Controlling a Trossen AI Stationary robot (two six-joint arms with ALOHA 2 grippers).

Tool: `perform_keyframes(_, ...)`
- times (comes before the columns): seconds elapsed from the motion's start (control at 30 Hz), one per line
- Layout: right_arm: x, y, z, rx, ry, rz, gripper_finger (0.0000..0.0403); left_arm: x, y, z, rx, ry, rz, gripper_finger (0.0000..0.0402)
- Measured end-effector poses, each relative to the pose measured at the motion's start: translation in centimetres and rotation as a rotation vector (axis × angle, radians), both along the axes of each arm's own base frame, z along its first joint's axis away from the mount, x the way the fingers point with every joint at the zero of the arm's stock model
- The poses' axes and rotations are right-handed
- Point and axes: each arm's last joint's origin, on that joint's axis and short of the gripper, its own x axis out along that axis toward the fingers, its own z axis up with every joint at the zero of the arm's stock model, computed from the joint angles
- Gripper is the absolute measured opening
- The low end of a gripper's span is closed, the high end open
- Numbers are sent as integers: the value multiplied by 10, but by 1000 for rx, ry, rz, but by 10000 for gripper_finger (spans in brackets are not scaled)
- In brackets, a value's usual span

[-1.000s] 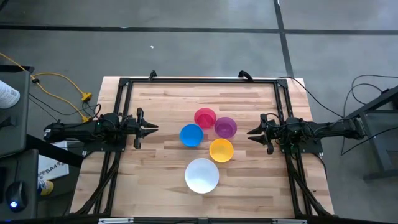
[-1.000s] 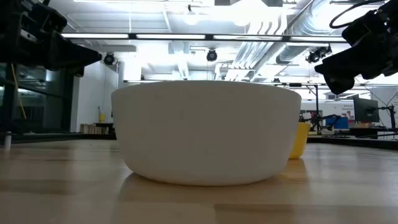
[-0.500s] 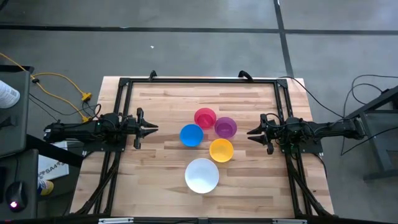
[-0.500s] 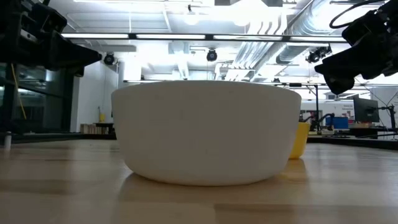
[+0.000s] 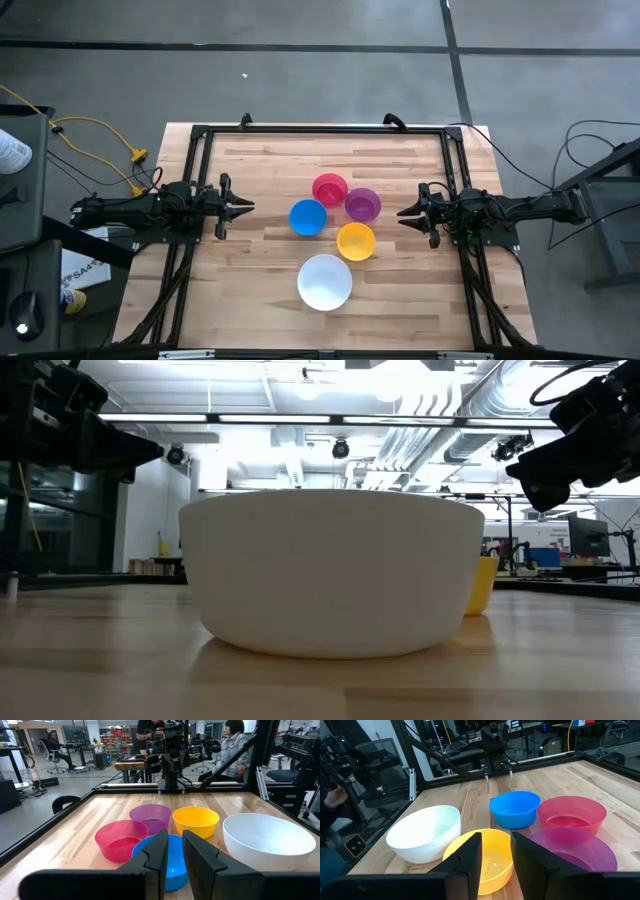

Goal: Nest bowls inside each other

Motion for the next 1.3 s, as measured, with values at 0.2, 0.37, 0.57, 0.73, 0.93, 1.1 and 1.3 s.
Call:
perform_keyframes(0.2,0,0,0,0,0,0,97,0,0,0,1,0,1,58)
perform_keyframes(0.37,0,0,0,0,0,0,97,0,0,0,1,0,2,58)
perform_keyframes(0.57,0,0,0,0,0,0,97,0,0,0,0,-1,2,58)
perform_keyframes(0.73,0,0,0,0,0,0,97,0,0,0,0,-1,2,58)
perform_keyframes(0.93,0,0,0,0,0,1,97,0,0,0,-25,-2,2,58)
perform_keyframes(1.1,0,0,0,0,0,0,97,0,0,0,-40,-2,1,58)
perform_keyframes(1.3,0,0,0,0,0,0,97,-1,0,3,-102,-1,-1,58)
